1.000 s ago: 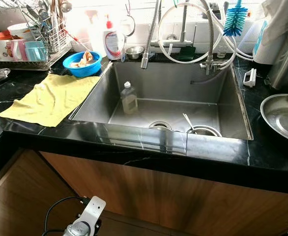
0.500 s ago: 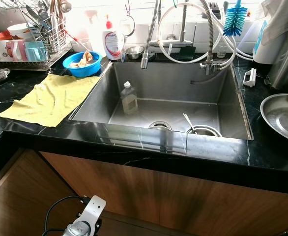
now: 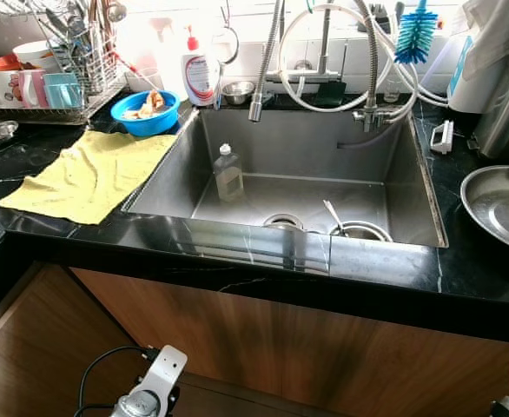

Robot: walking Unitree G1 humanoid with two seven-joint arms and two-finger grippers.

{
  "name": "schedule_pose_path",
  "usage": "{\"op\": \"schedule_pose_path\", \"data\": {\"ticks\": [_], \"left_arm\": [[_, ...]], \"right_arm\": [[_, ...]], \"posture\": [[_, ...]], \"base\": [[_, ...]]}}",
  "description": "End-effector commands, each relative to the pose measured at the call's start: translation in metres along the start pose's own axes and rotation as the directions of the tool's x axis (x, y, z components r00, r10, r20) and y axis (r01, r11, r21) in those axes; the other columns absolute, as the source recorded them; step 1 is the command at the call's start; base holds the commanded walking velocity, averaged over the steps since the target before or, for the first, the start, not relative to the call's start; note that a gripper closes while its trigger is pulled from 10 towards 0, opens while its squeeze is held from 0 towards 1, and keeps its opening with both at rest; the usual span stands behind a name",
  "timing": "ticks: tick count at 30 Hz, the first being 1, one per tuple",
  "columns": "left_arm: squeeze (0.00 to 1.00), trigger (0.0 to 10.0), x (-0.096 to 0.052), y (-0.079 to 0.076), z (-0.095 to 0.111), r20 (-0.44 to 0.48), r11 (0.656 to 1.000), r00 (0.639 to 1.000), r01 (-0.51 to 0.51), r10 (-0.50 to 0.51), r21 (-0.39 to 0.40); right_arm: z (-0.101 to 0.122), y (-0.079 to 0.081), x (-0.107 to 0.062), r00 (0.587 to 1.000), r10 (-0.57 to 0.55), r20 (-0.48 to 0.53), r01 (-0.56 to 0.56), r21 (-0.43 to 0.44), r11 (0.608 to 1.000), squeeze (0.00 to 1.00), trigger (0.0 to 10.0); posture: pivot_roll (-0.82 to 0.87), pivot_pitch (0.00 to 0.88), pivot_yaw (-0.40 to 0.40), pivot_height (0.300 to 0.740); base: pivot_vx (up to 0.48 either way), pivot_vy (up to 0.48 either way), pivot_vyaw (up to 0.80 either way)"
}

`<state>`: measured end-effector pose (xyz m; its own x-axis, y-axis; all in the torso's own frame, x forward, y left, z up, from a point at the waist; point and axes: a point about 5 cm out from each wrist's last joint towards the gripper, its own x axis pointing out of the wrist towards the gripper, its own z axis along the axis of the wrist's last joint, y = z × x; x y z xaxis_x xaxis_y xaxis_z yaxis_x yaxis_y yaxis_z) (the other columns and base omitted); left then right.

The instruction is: Kitchen organization

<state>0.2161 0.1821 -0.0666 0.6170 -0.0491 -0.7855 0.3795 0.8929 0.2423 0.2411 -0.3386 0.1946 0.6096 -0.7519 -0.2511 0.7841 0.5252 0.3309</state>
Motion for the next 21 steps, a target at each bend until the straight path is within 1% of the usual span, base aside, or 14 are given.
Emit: {"op": "schedule_pose_path", "data": {"ticks": [1, 3, 4, 5, 6, 21], "left_arm": [[0.00, 10.0, -0.002, 0.005, -0.009, -0.028, 1.000, 1.000, -0.014, 0.014, -0.006], [0.00, 10.0, -0.002, 0.005, -0.010, -0.030, 1.000, 0.999, -0.014, 0.014, -0.006], [0.00, 10.0, -0.002, 0.005, -0.010, -0.030, 1.000, 0.999, -0.015, 0.015, -0.006], [0.00, 10.0, -0.002, 0.005, -0.010, -0.031, 1.000, 0.999, -0.015, 0.015, -0.006], [0.00, 10.0, -0.002, 0.005, -0.010, -0.031, 1.000, 0.999, -0.015, 0.015, -0.006], [0.00, 10.0, -0.002, 0.004, -0.012, -0.037, 1.000, 0.999, -0.015, 0.015, -0.008]], "right_arm": [[-0.005, 0.002, 0.001, 0.999, 0.005, -0.031, -0.004, 0.022, 1.000, 0.00, 10.0], [-0.006, 0.004, 0.001, 0.999, 0.012, -0.033, -0.011, 0.026, 1.000, 0.00, 10.0], [-0.006, 0.005, 0.001, 0.999, 0.018, -0.032, -0.017, 0.036, 0.999, 0.00, 8.7], [-0.006, 0.005, 0.001, 0.999, 0.020, -0.031, -0.019, 0.040, 0.999, 0.00, 1.8], [-0.005, 0.006, 0.000, 0.999, 0.022, -0.031, -0.021, 0.042, 0.999, 0.00, 0.0], [0.000, 0.014, -0.001, 0.999, 0.049, -0.011, -0.048, 0.050, 0.998, 0.00, 0.0]], "posture": [[-0.13, 0.000, 0.079, 0.740], [-0.13, 0.000, 0.079, 0.740], [-0.13, 0.000, 0.079, 0.740], [-0.13, 0.000, 0.079, 0.740], [-0.13, 0.000, 0.080, 0.740], [-0.13, 0.000, 0.078, 0.740]], "base": [[0.000, 0.000, 0.00], [0.000, 0.000, 0.00], [0.000, 0.000, 0.00], [0.000, 0.000, 0.00], [0.000, 0.000, 0.00], [0.000, 0.000, 0.00]]}}
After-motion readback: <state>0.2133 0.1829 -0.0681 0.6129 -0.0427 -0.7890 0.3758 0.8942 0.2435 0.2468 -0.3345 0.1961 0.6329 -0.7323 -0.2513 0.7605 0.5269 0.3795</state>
